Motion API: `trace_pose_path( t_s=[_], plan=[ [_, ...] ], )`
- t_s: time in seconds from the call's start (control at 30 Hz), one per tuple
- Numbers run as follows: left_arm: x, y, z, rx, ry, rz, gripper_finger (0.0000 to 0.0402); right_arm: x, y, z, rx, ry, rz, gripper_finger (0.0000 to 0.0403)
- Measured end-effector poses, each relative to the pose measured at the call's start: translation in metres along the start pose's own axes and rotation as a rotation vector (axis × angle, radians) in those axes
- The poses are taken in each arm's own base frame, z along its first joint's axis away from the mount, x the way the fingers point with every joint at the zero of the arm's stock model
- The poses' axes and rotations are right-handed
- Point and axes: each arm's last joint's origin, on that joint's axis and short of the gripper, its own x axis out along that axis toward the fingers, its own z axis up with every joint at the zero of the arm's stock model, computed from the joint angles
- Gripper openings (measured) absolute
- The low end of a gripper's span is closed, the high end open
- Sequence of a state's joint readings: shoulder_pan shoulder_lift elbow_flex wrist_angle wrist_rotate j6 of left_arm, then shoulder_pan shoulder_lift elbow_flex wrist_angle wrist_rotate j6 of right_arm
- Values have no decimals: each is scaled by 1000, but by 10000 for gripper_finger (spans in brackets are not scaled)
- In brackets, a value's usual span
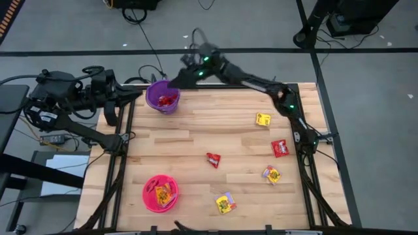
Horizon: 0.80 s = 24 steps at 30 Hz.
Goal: Sort candy by brand, put in halloween buckets
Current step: Put the yellow candy into the pink bucket
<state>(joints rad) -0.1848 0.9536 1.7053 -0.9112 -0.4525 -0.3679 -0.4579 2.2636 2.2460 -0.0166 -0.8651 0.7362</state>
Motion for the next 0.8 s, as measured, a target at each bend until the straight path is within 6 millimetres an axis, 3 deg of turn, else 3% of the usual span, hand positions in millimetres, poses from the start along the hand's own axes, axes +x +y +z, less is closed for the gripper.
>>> trace_pose_path(
  t_s=[0.17,0.37,0.6,0.8],
  plan=[
    [17,-8,-4,111,40,9,6,-25,81,15,-176,-18,-52,183],
    [59,-23,-16,299,128,64,6,-74,171,2,-309,61,-332,181],
    [134,-33,-44,442,273,235,6,-112,219,-41,-244,277,-682,181],
    [209,-26,-85,535,413,285,6,-132,255,-65,-239,305,-894,181]
  ],
)
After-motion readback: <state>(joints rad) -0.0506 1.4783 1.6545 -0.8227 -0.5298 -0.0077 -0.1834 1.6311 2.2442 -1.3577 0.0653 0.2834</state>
